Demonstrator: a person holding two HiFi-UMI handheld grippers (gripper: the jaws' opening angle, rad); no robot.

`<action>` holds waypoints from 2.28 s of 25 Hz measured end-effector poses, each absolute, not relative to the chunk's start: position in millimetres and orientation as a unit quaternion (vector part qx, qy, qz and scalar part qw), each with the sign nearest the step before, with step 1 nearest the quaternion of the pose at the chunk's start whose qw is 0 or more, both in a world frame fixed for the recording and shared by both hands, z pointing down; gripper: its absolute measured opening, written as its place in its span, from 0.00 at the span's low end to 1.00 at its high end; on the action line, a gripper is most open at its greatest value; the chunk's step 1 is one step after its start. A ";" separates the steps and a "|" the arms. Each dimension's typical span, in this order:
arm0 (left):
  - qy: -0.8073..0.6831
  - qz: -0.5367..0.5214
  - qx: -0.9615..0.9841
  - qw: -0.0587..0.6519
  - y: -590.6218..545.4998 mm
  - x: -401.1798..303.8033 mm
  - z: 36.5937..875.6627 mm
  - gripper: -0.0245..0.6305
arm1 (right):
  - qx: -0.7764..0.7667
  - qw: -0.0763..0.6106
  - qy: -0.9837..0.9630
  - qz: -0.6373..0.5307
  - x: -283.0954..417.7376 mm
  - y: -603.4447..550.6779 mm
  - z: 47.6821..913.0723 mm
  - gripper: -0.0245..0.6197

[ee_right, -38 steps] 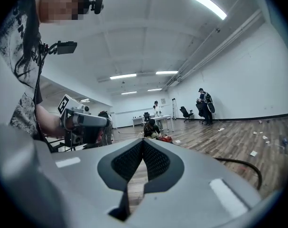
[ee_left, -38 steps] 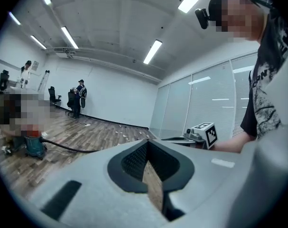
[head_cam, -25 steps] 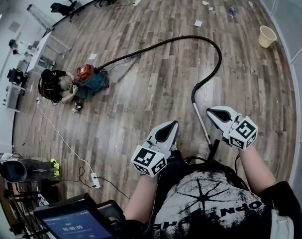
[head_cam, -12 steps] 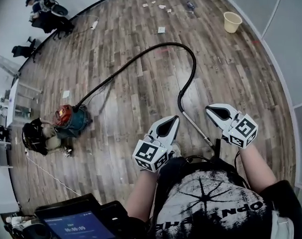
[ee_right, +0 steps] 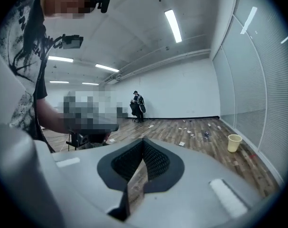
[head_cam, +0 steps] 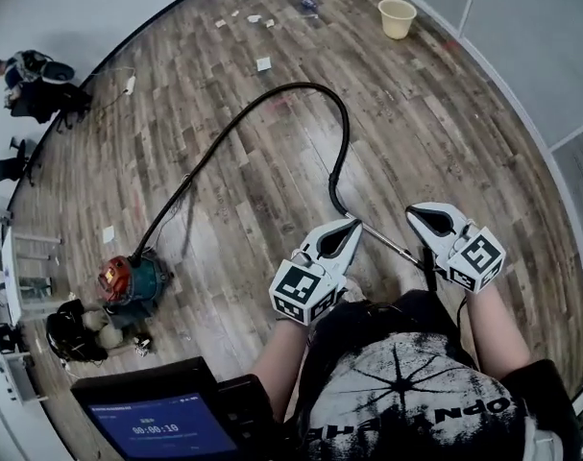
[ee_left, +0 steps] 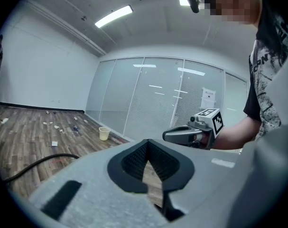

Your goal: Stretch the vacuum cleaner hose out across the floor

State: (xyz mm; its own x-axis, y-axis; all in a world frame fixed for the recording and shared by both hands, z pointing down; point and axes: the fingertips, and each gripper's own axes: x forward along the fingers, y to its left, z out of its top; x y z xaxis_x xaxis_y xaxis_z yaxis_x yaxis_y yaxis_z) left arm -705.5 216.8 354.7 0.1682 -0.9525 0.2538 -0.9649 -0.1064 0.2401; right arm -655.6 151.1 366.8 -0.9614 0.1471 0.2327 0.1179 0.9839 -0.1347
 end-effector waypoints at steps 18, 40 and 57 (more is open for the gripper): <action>-0.584 0.062 0.783 0.203 174.2 -603.7 422.8 0.04 | 0.015 0.209 -0.973 0.096 -519.0 108.4 493.3 0.05; -0.545 -0.001 0.805 0.235 113.5 -693.0 655.8 0.04 | 0.050 0.346 -0.934 0.069 -569.9 58.3 840.6 0.21; -0.655 0.015 0.720 0.229 161.3 -728.3 824.3 0.04 | -0.074 0.506 -0.855 0.084 -576.5 110.8 1244.3 0.34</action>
State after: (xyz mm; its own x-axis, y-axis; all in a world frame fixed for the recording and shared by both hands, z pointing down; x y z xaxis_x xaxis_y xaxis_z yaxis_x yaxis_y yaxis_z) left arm -728.3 161.3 824.3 0.1427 -0.9361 0.3216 -0.9501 -0.0384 0.3097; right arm -576.5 110.8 1244.3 -0.4762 0.2109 0.8537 0.0406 0.9750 -0.2183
